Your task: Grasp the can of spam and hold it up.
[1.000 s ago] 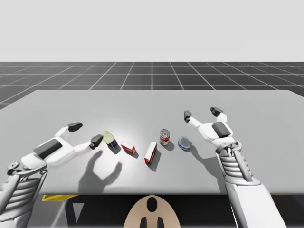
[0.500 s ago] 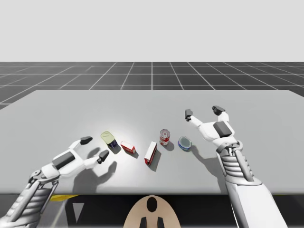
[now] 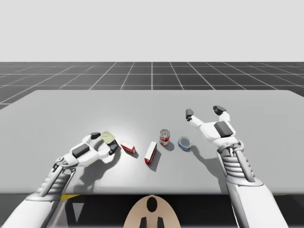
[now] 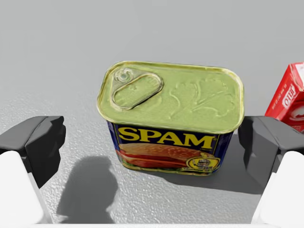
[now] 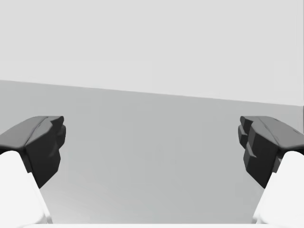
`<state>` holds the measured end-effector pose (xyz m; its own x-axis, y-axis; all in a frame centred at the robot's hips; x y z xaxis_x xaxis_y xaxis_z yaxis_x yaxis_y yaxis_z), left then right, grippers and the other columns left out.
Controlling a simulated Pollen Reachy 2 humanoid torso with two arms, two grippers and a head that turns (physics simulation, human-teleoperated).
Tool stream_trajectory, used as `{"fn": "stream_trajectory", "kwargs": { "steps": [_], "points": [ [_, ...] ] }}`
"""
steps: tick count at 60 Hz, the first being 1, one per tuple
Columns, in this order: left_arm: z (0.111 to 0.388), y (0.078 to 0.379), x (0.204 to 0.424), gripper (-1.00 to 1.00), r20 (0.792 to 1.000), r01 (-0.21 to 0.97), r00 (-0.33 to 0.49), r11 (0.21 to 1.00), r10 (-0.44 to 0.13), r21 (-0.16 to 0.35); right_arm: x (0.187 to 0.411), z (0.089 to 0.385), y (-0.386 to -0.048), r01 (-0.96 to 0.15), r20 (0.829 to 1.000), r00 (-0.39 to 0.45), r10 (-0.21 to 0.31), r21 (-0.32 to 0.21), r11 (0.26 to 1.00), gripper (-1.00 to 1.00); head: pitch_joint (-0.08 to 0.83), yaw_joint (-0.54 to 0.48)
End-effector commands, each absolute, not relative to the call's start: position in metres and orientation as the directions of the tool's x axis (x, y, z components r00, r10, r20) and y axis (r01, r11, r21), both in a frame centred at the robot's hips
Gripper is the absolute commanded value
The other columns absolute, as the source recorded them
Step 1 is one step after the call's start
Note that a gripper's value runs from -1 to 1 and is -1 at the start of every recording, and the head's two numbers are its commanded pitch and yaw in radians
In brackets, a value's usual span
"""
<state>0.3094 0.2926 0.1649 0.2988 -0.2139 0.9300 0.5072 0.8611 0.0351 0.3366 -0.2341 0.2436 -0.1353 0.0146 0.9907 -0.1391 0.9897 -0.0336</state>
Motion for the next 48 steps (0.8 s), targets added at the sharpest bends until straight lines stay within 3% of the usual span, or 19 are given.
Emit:
{"fn": "stream_trajectory", "kwargs": {
  "steps": [1, 17, 18, 19, 20, 21, 23, 36, 48],
  "points": [
    [0.162, 0.286, 0.323, -1.0, 0.924, 0.492, 0.311, 0.87, -0.223, 0.044, 0.336, 0.245, -0.235, -0.138, 0.99, -0.139, 0.014, -0.033, 0.99, -1.0, 0.677, 0.37],
    [0.154, 0.283, 0.331, -1.0, 0.915, 0.476, 0.327, 0.878, -0.236, 0.056, 0.335, 0.246, -0.235, -0.137, 0.99, -0.143, 0.01, -0.03, 0.99, -1.0, 0.679, 0.36],
    [0.153, 0.283, 0.331, -0.92, 0.915, 0.476, 0.326, 0.877, -0.239, 0.059, 0.335, 0.246, -0.235, -0.137, 0.99, -0.143, 0.01, -0.03, 0.99, -1.0, 0.679, 0.36],
    [0.152, 0.283, 0.33, -0.62, 0.915, 0.472, 0.323, 0.879, -0.244, 0.068, 0.335, 0.246, -0.235, -0.137, 0.99, -0.144, 0.01, -0.03, 0.99, -1.0, 0.678, 0.36],
    [0.152, 0.283, 0.33, 0.07, 0.914, 0.473, 0.322, 0.878, -0.245, 0.069, 0.335, 0.246, -0.235, -0.137, 0.989, -0.144, 0.01, -0.03, 0.99, -1.0, 0.678, 0.36],
    [0.152, 0.283, 0.33, 0.91, 0.914, 0.472, 0.317, 0.878, -0.251, 0.077, 0.335, 0.246, -0.235, -0.137, 0.989, -0.145, 0.01, -0.03, 0.99, -1.0, 0.678, 0.36],
    [0.151, 0.283, 0.329, 1.0, 0.914, 0.473, 0.31, 0.876, -0.263, 0.091, 0.335, 0.247, -0.235, -0.137, 0.989, -0.145, 0.009, -0.029, 0.99, -1.0, 0.678, 0.37],
    [0.15, 0.281, 0.324, 1.0, 0.912, 0.483, 0.29, 0.868, -0.289, 0.121, 0.334, 0.247, -0.235, -0.135, 0.989, -0.148, 0.008, -0.028, 0.99, -1.0, 0.623, 0.37],
    [0.149, 0.281, 0.323, 1.0, 0.911, 0.486, 0.282, 0.864, -0.301, 0.135, 0.334, 0.247, -0.236, -0.133, 0.989, -0.146, 0.008, -0.028, 0.991, -1.0, 0.459, 0.38]
  ]
}}
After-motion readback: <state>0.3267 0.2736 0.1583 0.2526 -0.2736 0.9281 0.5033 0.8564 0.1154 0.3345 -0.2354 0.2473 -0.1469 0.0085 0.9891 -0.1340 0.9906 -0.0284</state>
